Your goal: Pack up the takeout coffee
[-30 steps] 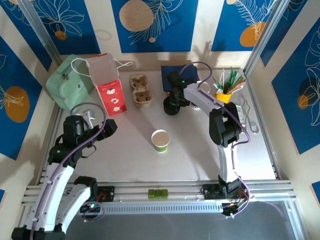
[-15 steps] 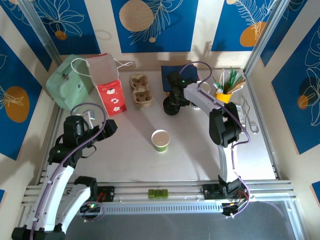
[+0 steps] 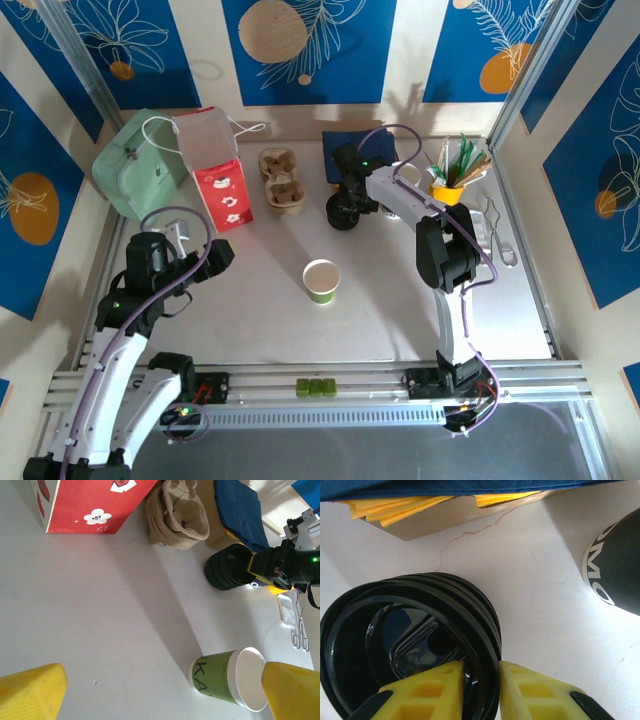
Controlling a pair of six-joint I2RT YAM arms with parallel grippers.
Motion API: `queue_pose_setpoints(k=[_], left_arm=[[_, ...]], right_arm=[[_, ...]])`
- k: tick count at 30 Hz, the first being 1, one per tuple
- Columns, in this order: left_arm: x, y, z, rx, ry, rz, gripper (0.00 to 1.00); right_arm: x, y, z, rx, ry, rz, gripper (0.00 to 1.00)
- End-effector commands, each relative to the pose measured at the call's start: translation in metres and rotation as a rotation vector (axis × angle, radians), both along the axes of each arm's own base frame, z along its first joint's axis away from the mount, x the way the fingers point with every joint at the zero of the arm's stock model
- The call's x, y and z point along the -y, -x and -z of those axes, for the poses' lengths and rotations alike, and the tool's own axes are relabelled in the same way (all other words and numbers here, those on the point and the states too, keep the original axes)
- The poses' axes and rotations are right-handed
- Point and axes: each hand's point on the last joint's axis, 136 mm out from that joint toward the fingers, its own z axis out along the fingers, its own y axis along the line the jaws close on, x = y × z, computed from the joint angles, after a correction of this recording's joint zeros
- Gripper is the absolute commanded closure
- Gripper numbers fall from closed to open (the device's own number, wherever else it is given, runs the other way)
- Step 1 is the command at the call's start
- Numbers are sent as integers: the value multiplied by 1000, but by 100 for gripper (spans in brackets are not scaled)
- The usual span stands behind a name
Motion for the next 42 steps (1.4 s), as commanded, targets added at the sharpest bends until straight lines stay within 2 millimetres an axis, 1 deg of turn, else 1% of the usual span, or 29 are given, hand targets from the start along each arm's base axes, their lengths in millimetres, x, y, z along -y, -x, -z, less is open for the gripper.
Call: queue_pose_setpoints(k=[1,6,19,23,28,31,34,37,42], left_arm=[[1,4,5,-20,6,1,1],[2,3,4,-19,7,3,0],[3,1,0,-15,9,9,1],[3,1,-4,-9,10,9,0],[5,1,-12,3,16,18,1],[8,1,-20,12,30,33,1],[15,2,-36,31,59,67,0],[25,4,-55,55,106,122,3],[51,5,-85,59,235,238,6]], right_arm=[[-4,-3,-3,-1,-19,-3,77],[-5,-3,-10,10,-15,-14,79],[-6,5,-37,45,-40,-35,84],[-7,9,-49,61,-57,-44,86],[-10,17,-69,79,-82,-63,86],[-15,28,-85,97,-109,-88,87],[-26,44,-100,106,-152,-129,88],[-42,65,-117,118,-205,-179,88],[-76,104,-144,131,-333,-288,88]])
